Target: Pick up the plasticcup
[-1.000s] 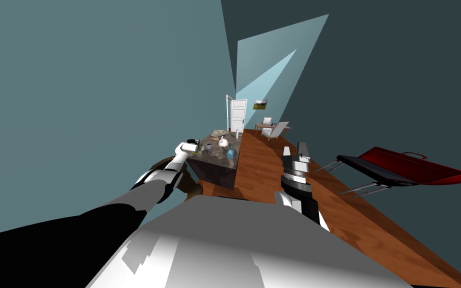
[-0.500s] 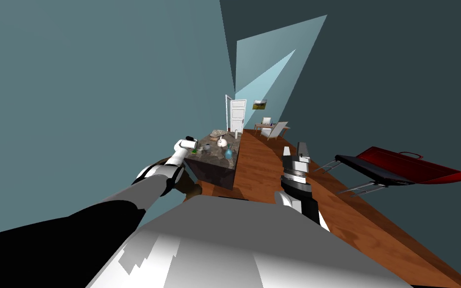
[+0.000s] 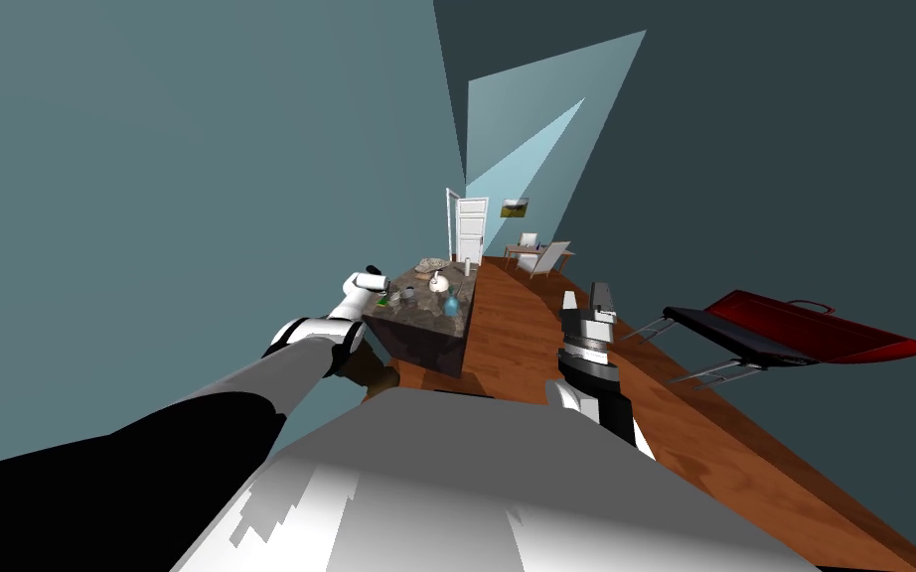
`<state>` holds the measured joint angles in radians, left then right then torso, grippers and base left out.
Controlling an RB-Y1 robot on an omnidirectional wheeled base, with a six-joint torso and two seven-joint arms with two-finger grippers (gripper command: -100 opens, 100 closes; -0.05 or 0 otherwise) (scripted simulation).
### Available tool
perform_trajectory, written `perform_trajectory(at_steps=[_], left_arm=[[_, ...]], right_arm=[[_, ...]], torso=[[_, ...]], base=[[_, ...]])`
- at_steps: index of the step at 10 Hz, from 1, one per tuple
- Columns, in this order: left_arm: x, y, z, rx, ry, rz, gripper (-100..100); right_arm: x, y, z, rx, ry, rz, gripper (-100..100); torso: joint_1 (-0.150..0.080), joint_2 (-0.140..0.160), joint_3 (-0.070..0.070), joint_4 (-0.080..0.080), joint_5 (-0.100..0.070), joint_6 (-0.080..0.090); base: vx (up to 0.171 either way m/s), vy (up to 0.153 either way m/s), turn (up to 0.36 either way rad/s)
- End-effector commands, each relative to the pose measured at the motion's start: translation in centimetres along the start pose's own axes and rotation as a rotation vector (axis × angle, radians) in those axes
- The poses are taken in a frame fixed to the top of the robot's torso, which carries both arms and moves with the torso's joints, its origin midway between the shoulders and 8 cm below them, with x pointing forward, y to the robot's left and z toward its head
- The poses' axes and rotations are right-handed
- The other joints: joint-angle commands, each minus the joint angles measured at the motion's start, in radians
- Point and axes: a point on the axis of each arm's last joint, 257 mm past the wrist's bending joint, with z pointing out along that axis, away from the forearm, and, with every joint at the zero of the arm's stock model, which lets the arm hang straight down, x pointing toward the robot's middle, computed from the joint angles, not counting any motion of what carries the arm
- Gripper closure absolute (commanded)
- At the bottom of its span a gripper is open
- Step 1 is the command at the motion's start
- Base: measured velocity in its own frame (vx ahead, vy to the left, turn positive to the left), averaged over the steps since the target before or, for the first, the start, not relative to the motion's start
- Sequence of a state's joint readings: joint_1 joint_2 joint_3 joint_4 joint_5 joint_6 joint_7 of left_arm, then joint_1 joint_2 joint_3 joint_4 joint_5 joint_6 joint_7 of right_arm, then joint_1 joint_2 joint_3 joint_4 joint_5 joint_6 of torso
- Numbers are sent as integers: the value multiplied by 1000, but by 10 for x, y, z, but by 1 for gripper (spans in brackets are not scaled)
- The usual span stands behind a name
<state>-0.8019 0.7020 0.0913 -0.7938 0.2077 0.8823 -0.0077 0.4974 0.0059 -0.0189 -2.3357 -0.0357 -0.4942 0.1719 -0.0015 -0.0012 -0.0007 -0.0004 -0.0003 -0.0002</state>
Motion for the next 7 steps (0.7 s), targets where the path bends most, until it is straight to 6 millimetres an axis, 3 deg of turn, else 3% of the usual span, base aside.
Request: perform_trajectory(at_steps=[1,4,7], left_arm=[[-2,7,0,-44,1,-17,-100],[-5,9,-8,-134,15,-77,-100],[-5,30,-9,-223,24,-109,-100]], right_arm=[[0,0,0,0,0,0,0],[0,0,0,0,0,0,0],[0,0,0,0,0,0,0]], torso=[[0,0,0,0,0,0],[0,0,0,0,0,0],[0,-1,-1,0,0,0]], base=[[15,-28,-19],[21,-34,-27],[25,-23,-21]])
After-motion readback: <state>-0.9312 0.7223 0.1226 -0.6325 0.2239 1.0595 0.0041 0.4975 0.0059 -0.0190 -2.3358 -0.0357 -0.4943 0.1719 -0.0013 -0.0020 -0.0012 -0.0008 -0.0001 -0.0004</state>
